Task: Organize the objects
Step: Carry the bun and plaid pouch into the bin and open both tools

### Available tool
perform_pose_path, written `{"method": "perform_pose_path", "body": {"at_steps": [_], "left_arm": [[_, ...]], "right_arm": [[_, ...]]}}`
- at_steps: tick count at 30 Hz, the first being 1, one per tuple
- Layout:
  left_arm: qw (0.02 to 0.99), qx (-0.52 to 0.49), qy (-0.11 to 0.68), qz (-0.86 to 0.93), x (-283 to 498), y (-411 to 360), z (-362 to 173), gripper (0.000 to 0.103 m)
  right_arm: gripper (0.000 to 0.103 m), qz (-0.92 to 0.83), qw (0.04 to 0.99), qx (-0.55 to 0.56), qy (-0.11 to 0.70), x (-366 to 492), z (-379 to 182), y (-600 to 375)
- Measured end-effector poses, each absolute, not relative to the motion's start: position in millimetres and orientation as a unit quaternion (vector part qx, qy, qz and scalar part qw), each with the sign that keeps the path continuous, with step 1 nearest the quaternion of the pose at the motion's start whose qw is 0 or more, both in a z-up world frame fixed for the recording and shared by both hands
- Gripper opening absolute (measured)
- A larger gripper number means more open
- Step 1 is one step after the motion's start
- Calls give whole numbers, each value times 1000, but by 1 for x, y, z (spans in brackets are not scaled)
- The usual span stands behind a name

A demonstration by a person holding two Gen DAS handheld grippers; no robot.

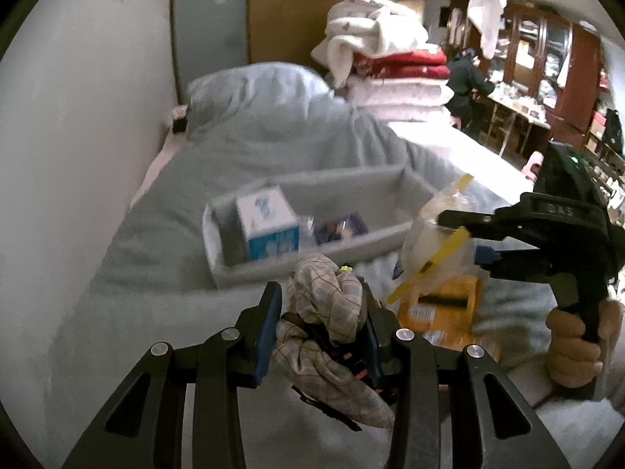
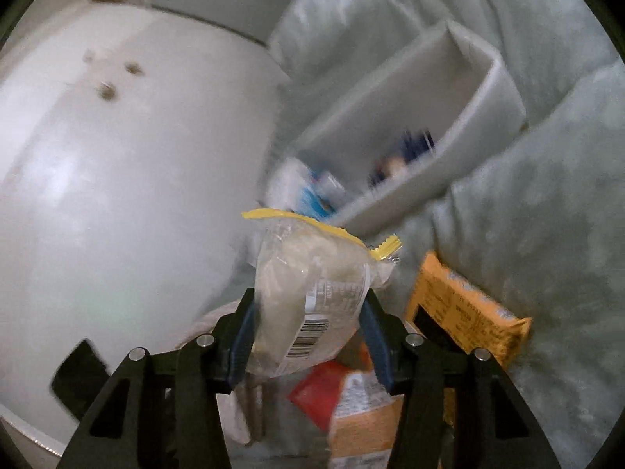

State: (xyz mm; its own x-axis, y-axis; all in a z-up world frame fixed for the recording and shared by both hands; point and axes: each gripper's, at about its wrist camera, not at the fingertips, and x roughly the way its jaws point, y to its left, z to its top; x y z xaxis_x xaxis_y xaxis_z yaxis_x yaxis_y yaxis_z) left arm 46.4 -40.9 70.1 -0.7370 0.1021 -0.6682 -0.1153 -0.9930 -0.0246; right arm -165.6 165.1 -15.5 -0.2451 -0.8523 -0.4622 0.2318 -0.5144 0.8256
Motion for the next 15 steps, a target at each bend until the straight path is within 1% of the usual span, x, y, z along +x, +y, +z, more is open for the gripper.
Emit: {"method": "perform_pose_path", "body": {"at_steps": [3, 7, 10, 15], "left_arm": [[80, -330, 10, 941, 23, -35, 89, 38], [87, -310, -3, 947, -26, -28, 103, 38], [85, -317, 2, 945, -61, -20, 102, 38], [91, -350, -10, 932, -106, -12, 84, 38]], "right_arm": [[49, -746, 370, 437, -339, -168, 3, 181], [49, -767, 343, 426, -335, -197, 16, 184], [49, -784, 315, 428, -321, -225, 19, 174], [49, -793, 279, 441, -315, -256, 15, 162]]}}
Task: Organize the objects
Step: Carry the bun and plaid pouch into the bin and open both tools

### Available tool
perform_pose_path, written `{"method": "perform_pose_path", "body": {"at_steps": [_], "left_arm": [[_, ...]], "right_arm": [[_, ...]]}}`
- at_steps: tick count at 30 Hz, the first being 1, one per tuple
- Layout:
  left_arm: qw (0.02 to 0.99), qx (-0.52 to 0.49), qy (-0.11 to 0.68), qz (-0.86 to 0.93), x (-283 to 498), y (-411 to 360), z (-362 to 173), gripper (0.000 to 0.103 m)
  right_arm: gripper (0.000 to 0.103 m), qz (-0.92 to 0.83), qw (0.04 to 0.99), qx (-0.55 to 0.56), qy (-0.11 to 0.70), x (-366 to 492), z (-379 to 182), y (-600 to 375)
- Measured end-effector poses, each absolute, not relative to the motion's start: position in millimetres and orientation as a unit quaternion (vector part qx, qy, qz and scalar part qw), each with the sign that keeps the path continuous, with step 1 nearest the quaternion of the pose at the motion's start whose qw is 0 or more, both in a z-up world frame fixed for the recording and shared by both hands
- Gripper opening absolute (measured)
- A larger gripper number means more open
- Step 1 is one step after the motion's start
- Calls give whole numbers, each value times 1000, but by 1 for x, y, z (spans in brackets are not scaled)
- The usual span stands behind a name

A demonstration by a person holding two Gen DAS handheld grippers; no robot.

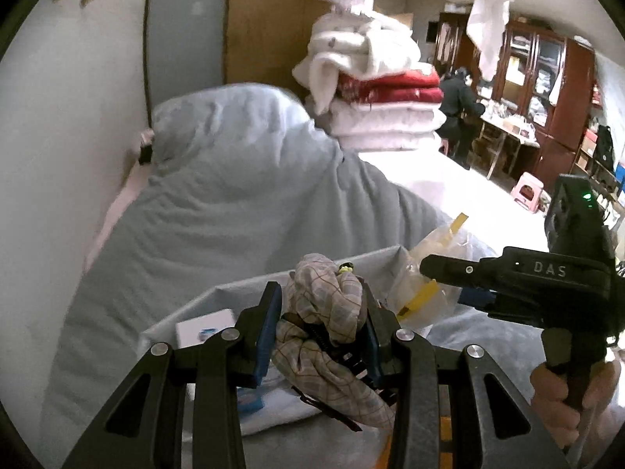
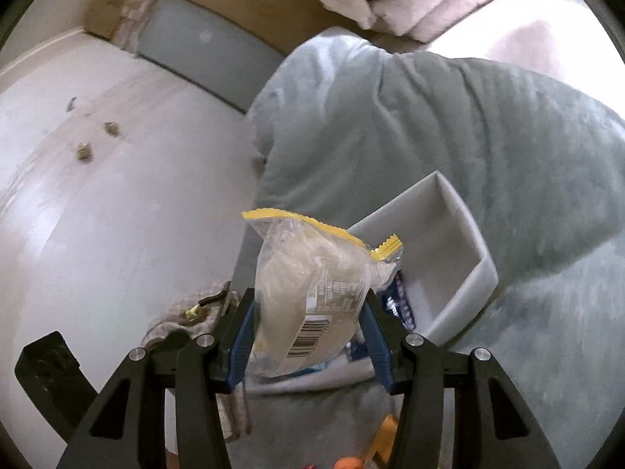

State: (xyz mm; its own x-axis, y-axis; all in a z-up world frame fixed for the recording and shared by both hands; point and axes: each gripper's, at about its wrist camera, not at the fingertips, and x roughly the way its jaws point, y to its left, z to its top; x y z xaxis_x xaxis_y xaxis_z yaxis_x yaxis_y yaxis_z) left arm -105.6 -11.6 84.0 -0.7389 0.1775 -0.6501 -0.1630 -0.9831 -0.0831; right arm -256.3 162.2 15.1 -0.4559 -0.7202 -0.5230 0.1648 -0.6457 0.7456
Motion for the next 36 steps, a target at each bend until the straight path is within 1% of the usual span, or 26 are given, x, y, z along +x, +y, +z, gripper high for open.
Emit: {"method": "perform_pose_path", "body": {"at_steps": [5, 8, 10, 14, 16, 18, 21, 23, 25, 28, 30, 32, 34, 36], "left_arm": [[106, -395, -1, 912, -137, 2, 50, 38], [98, -417, 15, 904, -152, 10, 31, 38], [89, -428, 22, 899, -158, 12, 20, 35], [72, -431, 32, 899, -165, 15, 9, 35], [62, -426, 31, 902, -168, 13, 7, 35], [53, -430, 25, 901, -173, 9, 5, 35], [51, -456, 1, 888, -184, 2, -1, 41], [59, -457, -15, 887, -181, -3, 2, 42], [59, -450, -35, 890, -176, -10, 7, 51], [65, -435, -56, 896, -164, -17, 19, 52], [63, -422, -51, 903, -150, -17, 28, 53], [60, -406, -30, 911, -132, -14, 34, 54], [54, -389, -5, 919, -111, -8, 37, 58], [52, -379, 13, 924, -96, -5, 37, 60]], "right_arm": [[49, -797, 246, 464, -298, -271, -3, 168], [49, -795, 226, 478, -297, -278, -18, 168], [49, -793, 215, 490, -293, -286, -28, 167], [49, -795, 201, 507, -265, -288, -46, 161], [49, -786, 206, 515, -273, -285, -55, 160], [49, -791, 203, 513, -265, -282, -57, 158], [49, -794, 206, 512, -255, -280, -56, 157], [49, -793, 208, 512, -259, -279, -55, 158], [49, -792, 211, 509, -263, -278, -54, 158], [49, -791, 215, 506, -268, -277, -53, 159], [49, -792, 217, 505, -265, -273, -52, 160], [49, -797, 221, 500, -257, -267, -52, 160], [50, -802, 225, 497, -242, -259, -50, 158], [50, -807, 226, 494, -231, -254, -48, 156]]}}
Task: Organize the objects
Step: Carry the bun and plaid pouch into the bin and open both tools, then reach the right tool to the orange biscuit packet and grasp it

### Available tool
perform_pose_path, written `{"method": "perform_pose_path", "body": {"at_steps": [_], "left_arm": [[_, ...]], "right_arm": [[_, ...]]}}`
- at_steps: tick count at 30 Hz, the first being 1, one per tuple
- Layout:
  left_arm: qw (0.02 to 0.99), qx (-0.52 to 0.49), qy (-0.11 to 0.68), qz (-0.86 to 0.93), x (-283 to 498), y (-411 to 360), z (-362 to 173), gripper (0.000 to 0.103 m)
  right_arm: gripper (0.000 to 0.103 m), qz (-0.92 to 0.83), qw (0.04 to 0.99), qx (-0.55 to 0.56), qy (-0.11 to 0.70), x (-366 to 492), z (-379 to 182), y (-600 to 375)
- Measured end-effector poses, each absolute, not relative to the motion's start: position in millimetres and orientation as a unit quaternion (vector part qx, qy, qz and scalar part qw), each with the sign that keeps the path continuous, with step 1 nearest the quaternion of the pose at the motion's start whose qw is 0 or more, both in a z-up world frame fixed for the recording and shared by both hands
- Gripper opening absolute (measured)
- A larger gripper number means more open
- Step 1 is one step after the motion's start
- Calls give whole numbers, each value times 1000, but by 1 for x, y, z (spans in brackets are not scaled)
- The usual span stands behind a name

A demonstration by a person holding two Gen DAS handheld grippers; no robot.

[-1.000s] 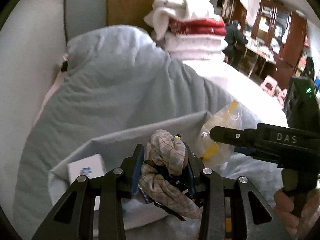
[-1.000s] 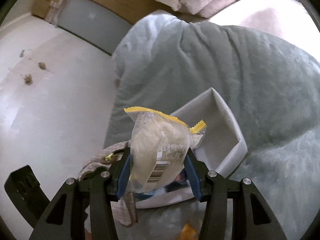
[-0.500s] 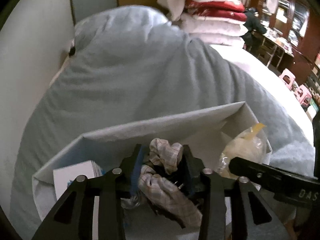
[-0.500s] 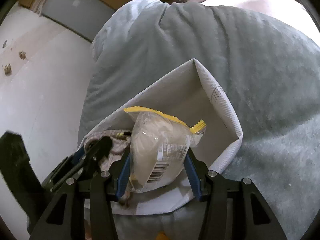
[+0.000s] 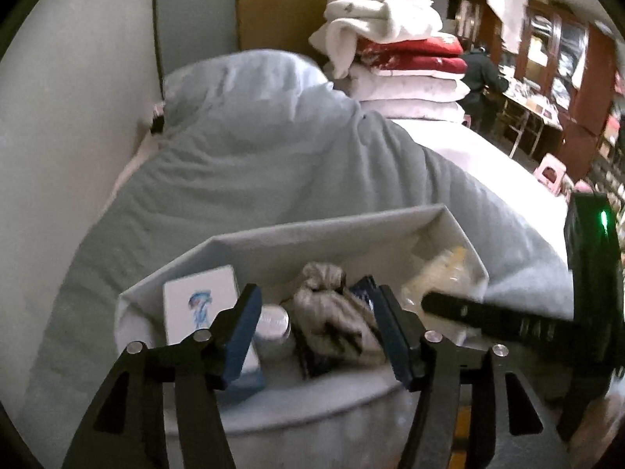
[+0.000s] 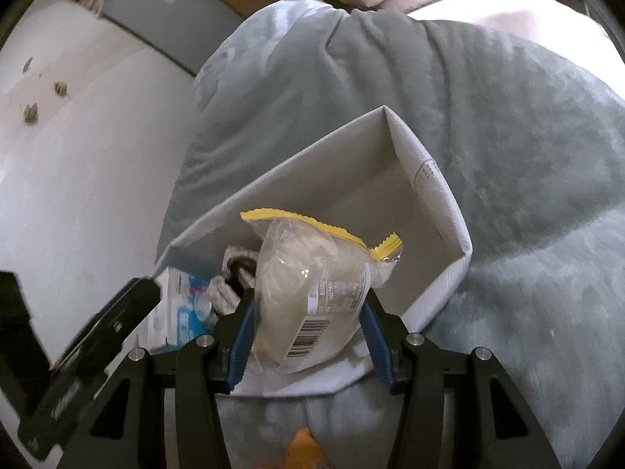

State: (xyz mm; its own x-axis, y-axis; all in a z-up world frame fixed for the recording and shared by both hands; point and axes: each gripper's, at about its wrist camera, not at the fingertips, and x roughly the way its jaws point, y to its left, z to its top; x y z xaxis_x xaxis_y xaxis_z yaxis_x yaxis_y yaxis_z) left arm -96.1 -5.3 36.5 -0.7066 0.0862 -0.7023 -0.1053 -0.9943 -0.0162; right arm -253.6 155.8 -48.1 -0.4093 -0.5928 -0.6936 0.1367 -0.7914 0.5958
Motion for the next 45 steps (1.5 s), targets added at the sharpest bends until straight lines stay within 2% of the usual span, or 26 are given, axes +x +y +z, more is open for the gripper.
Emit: {"method": "perform_pose_path", "body": {"at_steps": [3, 8, 24, 34, 39, 41, 45], "left_arm": [[49, -378, 34, 924, -77, -3, 31, 60], [48, -386, 60, 919, -55, 1, 20, 60], [52, -398, 2, 916, 12, -32, 9, 60], [66, -404, -1, 912, 27, -35, 6, 60], [82, -452, -65, 886, 9, -53, -22, 60], [85, -449, -91, 885, 8, -62, -23, 58], [86, -440, -93, 889, 14, -61, -20, 58]], "right_arm": [[55, -809, 235, 485, -236, -245, -46, 156], [56, -808, 251, 482, -226, -230, -42, 158], [56, -782, 284, 531, -160, -162, -37, 172], [51, -783, 303, 518, -165, -136, -27, 193], [54, -804, 269, 528, -48, -129, -31, 166], [59, -812, 250, 527, 14, -125, -33, 150], [61, -822, 242, 499, 128, -112, -31, 127]]}}
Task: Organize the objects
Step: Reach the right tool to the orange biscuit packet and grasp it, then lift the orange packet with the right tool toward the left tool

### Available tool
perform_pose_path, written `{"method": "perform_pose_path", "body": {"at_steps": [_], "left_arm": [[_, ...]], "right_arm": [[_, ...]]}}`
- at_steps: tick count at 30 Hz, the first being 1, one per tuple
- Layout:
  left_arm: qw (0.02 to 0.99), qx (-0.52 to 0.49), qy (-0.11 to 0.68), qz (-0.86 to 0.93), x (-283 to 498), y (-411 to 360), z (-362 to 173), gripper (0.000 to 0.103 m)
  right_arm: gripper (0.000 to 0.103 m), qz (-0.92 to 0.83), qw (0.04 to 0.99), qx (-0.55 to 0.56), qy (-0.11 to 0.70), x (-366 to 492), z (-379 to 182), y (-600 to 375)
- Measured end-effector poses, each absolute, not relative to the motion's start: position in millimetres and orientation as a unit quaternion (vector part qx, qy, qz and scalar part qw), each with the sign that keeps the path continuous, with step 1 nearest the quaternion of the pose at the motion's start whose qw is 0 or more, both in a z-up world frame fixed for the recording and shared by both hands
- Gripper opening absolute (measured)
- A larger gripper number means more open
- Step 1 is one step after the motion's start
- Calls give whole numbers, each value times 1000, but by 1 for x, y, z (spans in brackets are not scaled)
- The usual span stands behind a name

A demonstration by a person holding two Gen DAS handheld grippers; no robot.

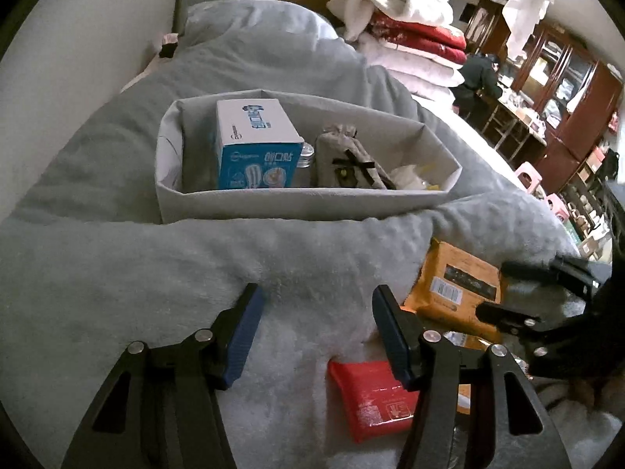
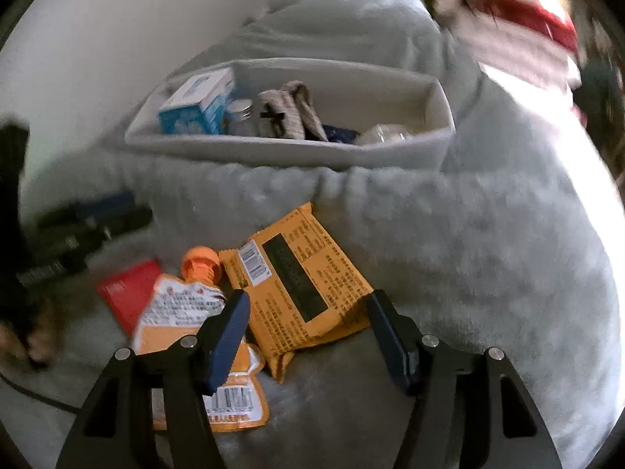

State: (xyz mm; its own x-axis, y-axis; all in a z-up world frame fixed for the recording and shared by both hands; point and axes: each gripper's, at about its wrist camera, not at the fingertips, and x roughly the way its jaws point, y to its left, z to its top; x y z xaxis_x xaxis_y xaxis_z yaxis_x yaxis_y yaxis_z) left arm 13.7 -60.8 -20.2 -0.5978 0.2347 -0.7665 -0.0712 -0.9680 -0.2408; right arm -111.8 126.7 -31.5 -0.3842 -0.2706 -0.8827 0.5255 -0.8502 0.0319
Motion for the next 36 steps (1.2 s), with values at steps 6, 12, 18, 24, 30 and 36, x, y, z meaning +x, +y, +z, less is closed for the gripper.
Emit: {"method": "perform_pose_path", "body": {"at_steps": [6, 12, 18, 24, 30, 36], "left_arm": [[87, -446, -96, 886, 13, -64, -22, 58], [86, -453, -95, 882, 9, -64, -24, 58], [87, -460, -93, 879, 6, -65, -26, 59], [88, -462, -94, 878, 6, -65, -26, 59], [88, -462, -93, 877, 5, -65, -26, 59], [89, -464, -93, 876, 5, -65, -27, 60]], "right_arm": [[71, -790, 277, 395, 378, -94, -46, 95], [76, -758, 328, 491, 276, -120, -50, 118], [76, -757, 296, 495, 306, -113, -54, 123], [72, -779, 287, 480, 281, -112, -46, 138], [70, -830, 268, 383, 305, -82, -23, 139], [70, -853, 251, 358, 284, -74, -11, 142]]}}
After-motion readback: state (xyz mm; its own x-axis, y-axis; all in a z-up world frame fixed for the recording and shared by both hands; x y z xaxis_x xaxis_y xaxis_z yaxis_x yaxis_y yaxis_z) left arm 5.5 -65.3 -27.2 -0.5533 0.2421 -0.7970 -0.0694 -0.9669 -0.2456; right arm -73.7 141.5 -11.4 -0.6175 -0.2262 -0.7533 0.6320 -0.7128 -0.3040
